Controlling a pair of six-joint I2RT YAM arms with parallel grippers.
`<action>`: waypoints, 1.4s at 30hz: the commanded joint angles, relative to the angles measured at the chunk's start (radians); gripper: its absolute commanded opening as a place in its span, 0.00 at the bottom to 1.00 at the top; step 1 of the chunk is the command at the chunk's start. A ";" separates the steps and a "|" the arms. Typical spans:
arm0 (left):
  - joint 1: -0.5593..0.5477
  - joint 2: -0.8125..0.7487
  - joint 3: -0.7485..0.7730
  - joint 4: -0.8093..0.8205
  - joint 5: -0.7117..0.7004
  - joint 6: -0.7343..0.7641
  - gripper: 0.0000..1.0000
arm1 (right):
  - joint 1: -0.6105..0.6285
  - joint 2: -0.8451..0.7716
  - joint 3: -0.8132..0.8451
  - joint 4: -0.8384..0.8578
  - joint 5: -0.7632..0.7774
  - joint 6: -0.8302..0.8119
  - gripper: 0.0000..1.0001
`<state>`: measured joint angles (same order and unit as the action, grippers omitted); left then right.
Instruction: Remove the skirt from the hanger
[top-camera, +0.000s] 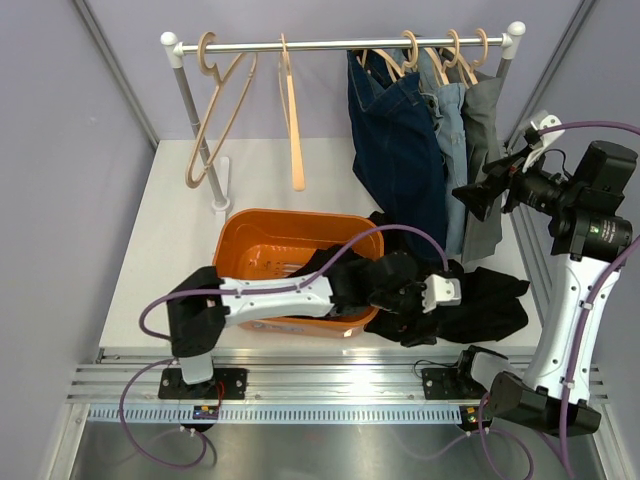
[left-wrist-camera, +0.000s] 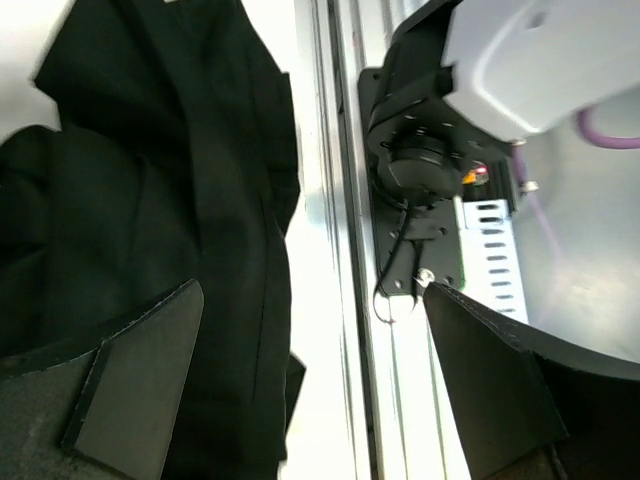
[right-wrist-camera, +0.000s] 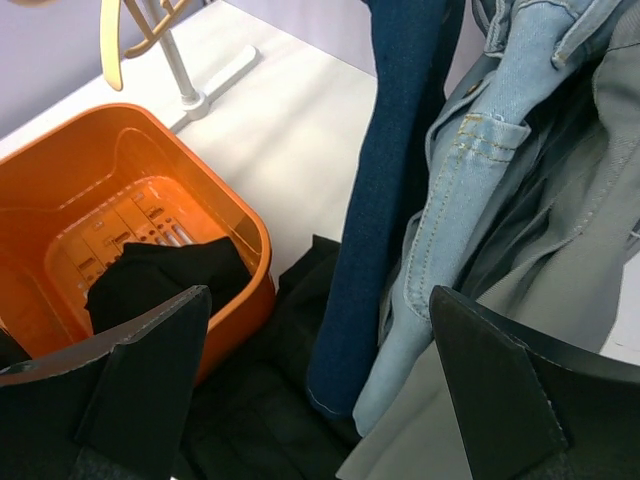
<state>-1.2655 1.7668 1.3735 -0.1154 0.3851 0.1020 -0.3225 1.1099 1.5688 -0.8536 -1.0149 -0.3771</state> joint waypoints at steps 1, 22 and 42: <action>-0.029 0.080 0.088 0.053 -0.100 0.036 0.95 | -0.010 -0.024 -0.021 0.057 -0.059 0.064 0.98; -0.063 0.371 0.200 -0.017 -0.595 -0.016 0.88 | -0.024 -0.111 -0.092 0.160 -0.096 0.175 0.99; -0.075 -0.004 0.191 0.086 -0.540 -0.068 0.00 | -0.026 -0.113 0.051 0.217 -0.027 0.265 0.99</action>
<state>-1.3361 1.9617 1.5631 -0.1722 -0.1577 0.0544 -0.3420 1.0000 1.5394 -0.6853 -1.0798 -0.1478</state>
